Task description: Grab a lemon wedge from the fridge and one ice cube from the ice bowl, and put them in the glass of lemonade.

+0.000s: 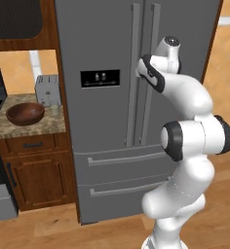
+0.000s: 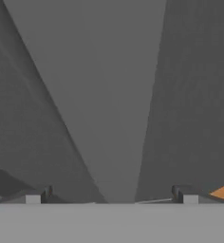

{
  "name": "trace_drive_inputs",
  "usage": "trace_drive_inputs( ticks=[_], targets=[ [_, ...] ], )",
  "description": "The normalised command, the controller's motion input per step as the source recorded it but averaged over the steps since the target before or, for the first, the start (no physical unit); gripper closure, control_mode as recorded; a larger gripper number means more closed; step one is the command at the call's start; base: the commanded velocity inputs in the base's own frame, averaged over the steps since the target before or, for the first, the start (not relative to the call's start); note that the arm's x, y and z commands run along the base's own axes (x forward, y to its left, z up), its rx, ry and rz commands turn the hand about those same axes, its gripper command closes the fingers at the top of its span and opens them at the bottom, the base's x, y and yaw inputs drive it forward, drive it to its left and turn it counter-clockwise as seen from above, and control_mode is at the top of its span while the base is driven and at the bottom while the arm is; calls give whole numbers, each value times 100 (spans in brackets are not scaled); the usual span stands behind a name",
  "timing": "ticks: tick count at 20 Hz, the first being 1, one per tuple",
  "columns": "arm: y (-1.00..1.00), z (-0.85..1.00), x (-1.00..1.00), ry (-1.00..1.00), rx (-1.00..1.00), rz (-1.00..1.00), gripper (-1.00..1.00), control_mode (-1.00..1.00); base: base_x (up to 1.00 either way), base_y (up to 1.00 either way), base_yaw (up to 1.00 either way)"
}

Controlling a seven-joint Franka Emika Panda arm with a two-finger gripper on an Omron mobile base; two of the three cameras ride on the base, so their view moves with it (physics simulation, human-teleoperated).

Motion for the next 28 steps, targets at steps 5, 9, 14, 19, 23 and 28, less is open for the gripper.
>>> trace_drive_inputs(
  ticks=[5,9,14,19,23,28],
  targets=[
    [-6,-16,51,0,0,1,-100,-100,0,0,0],
    [-2,-11,44,0,0,0,-100,-100,0,0,0],
    [0,-47,15,-9,0,0,-100,-100,0,0,0],
    [0,-3,21,1,0,0,-100,-100,0,0,0],
    [0,-14,23,0,1,0,-100,-100,0,0,0],
    [0,-8,24,0,0,0,-100,-100,0,0,0]
  ],
)
